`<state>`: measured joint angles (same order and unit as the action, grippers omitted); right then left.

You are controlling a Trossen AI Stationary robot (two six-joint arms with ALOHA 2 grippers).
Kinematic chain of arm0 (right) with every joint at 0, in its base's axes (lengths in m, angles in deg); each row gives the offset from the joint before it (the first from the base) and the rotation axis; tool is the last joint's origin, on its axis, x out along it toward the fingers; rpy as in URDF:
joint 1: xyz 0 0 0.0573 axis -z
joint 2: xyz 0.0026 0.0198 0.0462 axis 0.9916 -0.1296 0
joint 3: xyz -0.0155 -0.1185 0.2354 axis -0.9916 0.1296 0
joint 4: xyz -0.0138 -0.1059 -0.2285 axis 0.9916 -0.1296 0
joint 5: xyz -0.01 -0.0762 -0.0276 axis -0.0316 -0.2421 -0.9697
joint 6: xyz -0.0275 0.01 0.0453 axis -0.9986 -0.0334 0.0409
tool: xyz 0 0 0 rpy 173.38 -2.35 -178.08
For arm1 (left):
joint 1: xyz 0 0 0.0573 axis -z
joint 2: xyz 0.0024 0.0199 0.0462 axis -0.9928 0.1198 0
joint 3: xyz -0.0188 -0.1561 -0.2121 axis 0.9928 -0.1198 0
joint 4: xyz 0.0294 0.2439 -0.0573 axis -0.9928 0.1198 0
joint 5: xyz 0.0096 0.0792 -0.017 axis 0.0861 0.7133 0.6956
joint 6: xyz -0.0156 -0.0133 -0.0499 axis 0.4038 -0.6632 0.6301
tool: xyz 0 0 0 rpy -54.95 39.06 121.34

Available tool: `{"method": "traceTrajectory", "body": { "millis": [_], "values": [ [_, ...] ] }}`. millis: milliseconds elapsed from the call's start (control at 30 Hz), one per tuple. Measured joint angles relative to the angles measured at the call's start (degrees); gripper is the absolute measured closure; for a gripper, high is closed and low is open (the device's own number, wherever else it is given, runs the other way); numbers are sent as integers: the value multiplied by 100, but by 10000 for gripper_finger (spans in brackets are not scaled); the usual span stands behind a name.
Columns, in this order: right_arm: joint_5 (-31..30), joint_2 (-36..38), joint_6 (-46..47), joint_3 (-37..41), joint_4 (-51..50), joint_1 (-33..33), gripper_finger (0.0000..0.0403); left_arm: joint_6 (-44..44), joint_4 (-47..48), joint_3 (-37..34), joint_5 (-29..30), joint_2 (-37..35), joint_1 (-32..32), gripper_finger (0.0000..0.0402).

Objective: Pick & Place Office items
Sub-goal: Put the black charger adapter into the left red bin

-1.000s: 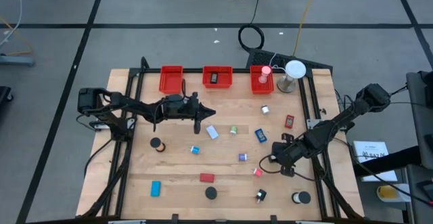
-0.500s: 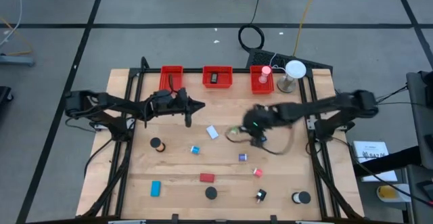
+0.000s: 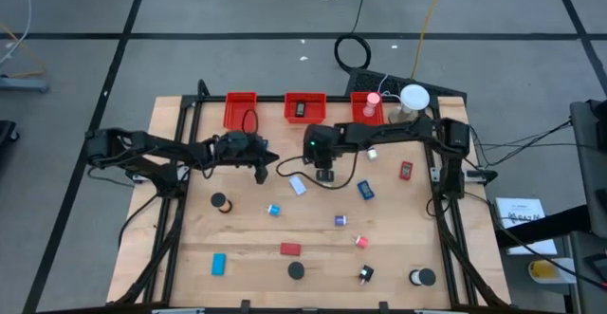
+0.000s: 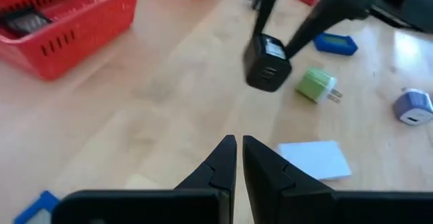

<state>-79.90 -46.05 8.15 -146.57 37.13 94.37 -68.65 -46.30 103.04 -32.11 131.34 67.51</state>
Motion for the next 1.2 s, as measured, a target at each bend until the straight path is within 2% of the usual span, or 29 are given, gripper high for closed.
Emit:
{"method": "traceTrajectory", "body": {
  "millis": [67,167,467,600,833,1200],
  "values": [
    [127,8,57,0,185,1,292,66,-29,0,202,5,138,368],
    [282,13,112,-7,406,0,293,149,-287,0,373,5,294,333],
    [292,13,79,-4,849,-31,290,286,-848,18,650,128,573,144],
    [536,12,66,-2,980,-31,292,246,-875,212,952,315,715,97],
    [581,12,57,0,1033,-47,290,-43,-396,669,1294,625,866,91],
    [629,13,58,0,1282,-66,287,-275,-79,870,1253,689,911,163]
  ]
}}
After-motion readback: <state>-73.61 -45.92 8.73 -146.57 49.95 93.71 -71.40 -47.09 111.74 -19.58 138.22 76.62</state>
